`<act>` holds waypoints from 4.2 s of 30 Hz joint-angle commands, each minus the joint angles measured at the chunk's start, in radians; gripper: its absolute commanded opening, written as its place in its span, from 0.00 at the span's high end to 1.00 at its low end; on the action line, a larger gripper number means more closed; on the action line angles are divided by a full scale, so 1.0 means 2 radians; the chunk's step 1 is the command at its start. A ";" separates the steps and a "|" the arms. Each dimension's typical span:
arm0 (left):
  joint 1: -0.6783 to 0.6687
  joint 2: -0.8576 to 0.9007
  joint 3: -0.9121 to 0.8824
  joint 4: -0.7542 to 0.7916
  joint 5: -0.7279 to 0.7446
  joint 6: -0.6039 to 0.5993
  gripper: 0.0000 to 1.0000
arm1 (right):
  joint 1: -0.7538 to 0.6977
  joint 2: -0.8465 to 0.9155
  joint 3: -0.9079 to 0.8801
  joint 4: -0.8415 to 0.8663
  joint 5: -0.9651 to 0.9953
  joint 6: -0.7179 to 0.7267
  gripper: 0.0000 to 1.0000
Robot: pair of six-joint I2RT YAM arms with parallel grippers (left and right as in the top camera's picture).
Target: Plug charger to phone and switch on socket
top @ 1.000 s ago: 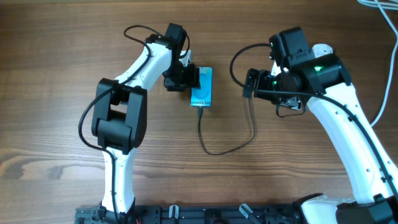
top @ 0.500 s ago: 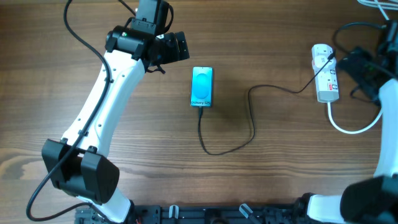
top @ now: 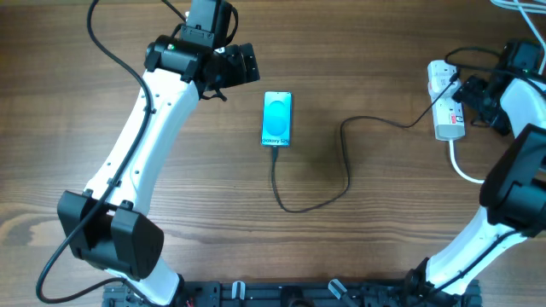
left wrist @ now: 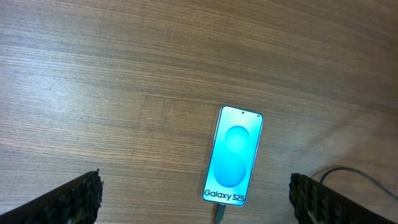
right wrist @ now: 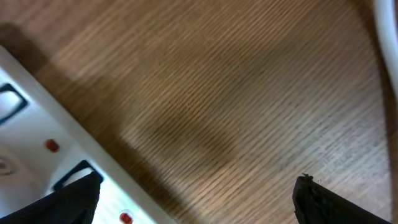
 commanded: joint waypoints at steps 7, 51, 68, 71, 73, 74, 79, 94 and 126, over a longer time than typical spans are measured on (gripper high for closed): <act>0.003 0.002 -0.003 0.001 -0.008 -0.005 0.00 | -0.002 0.023 -0.001 0.034 -0.026 -0.015 0.00; 0.003 0.002 -0.003 0.001 -0.008 -0.005 0.00 | 0.047 -0.251 -0.001 -0.253 -0.145 -0.002 0.00; 0.003 0.002 -0.003 0.001 -0.008 -0.005 0.00 | 0.207 -0.517 -0.001 -0.334 -0.093 0.002 0.00; 0.003 0.002 -0.003 0.001 -0.008 -0.005 0.00 | 0.207 -0.556 -0.001 -0.347 -0.093 0.003 0.00; 0.003 0.002 -0.003 0.001 -0.008 -0.005 0.00 | 0.207 -0.578 -0.002 -0.355 -0.095 0.004 0.00; 0.003 0.002 -0.003 0.001 -0.008 -0.005 0.00 | 0.207 -0.587 -0.005 -0.358 -0.097 0.004 0.00; 0.003 0.002 -0.003 0.001 -0.008 -0.005 0.00 | 0.207 -0.659 -0.084 -0.345 -0.098 0.007 0.00; 0.003 0.002 -0.003 0.001 -0.008 -0.005 0.00 | 0.207 -0.743 -0.164 -0.373 -0.151 0.008 0.00; 0.003 0.002 -0.003 0.001 -0.008 -0.005 0.00 | 0.207 -1.010 -0.559 0.183 -0.265 -0.193 0.00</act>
